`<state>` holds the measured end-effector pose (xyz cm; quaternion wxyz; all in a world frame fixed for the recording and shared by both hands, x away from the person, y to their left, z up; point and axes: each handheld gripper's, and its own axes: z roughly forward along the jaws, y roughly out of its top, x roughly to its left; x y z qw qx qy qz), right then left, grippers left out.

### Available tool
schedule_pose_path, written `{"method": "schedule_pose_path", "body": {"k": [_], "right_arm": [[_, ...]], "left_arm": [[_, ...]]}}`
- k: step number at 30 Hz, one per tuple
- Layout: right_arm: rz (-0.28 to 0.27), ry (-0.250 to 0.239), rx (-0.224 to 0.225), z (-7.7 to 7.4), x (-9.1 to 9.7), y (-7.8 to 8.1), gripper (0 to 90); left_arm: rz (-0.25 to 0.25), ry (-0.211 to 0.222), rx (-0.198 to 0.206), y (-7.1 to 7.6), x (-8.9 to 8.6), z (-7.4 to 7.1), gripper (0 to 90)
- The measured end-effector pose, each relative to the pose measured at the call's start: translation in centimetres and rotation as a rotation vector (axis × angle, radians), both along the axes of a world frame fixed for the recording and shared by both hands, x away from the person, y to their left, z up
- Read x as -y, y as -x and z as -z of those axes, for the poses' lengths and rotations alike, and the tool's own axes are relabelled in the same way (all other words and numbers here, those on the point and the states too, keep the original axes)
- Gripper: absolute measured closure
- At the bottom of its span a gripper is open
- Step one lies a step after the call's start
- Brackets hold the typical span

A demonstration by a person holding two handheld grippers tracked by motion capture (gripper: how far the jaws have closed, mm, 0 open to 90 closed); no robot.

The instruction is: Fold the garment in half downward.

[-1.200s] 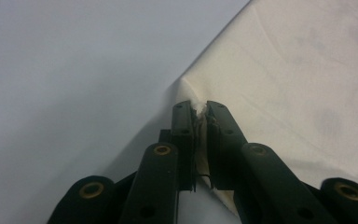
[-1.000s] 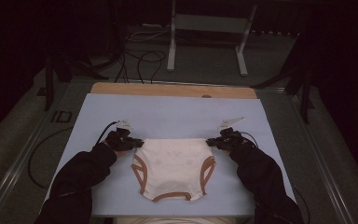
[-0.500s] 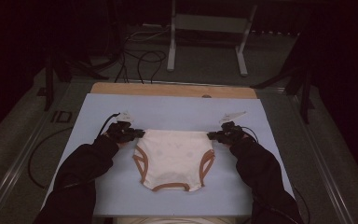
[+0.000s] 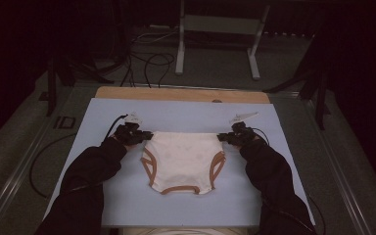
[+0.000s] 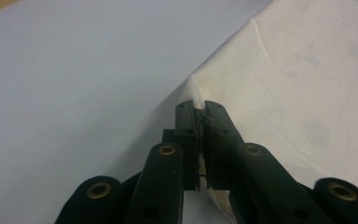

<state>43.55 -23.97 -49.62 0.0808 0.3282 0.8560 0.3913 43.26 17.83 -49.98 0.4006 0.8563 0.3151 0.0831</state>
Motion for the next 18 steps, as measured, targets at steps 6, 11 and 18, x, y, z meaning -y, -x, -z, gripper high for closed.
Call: {"method": "schedule_pose_path", "body": {"k": [6,11,18], "right_arm": [[0.021,0.005,-0.001,0.0,-0.1,-0.8,89.0],[0.038,-0.004,0.001,0.1,-0.1,-1.4,89.0],[0.046,0.012,-0.008,0.8,-0.2,-1.9,89.0]], "left_arm": [[-0.013,0.0,-0.01,-1.0,0.1,0.3,85.8],[-0.028,0.005,-0.012,-1.5,0.1,0.7,85.8],[-0.037,-0.008,-0.021,-2.1,0.3,1.2,85.7]]}}
